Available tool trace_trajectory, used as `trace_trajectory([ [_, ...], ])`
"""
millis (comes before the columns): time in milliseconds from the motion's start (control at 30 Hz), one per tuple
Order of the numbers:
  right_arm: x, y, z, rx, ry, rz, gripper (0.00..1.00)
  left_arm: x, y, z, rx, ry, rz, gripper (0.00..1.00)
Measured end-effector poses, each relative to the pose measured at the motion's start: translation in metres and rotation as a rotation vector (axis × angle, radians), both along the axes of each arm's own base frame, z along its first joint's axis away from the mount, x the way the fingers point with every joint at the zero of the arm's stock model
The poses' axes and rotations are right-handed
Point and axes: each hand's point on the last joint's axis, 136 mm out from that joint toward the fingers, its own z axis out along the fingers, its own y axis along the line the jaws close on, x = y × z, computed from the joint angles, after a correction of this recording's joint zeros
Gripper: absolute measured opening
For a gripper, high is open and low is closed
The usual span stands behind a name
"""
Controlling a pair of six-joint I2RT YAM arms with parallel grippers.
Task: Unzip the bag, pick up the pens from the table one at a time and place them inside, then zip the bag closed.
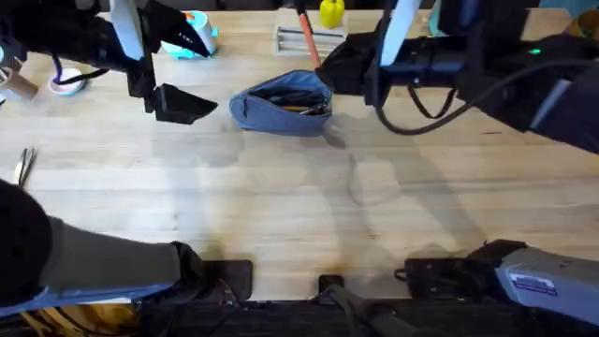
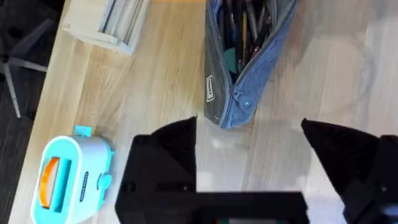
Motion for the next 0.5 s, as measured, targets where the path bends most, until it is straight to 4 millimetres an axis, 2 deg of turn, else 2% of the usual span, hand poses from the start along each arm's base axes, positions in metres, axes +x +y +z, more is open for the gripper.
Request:
trace_trajectory([
  [67,0.003,0.003,-0.012,-0.046,-0.038,0.047,0.031,0.000,0.000,0.000,0.000,0.000,0.000,0.993],
  [100,0.009,0.007,-0.033,-0.115,-0.099,0.118,0.031,0.000,0.000,0.000,0.000,0.000,0.000,0.993],
  [133,0.011,0.009,-0.041,-0.140,-0.118,0.141,0.031,0.000,0.000,0.000,0.000,0.000,0.000,0.992],
  [267,0.013,0.014,-0.067,-0.207,-0.156,0.213,0.031,0.000,0.000,0.000,0.000,0.000,0.000,0.993],
  [500,0.011,0.019,-0.107,-0.264,-0.120,0.277,0.031,0.000,0.000,0.000,0.000,0.000,0.000,0.993],
])
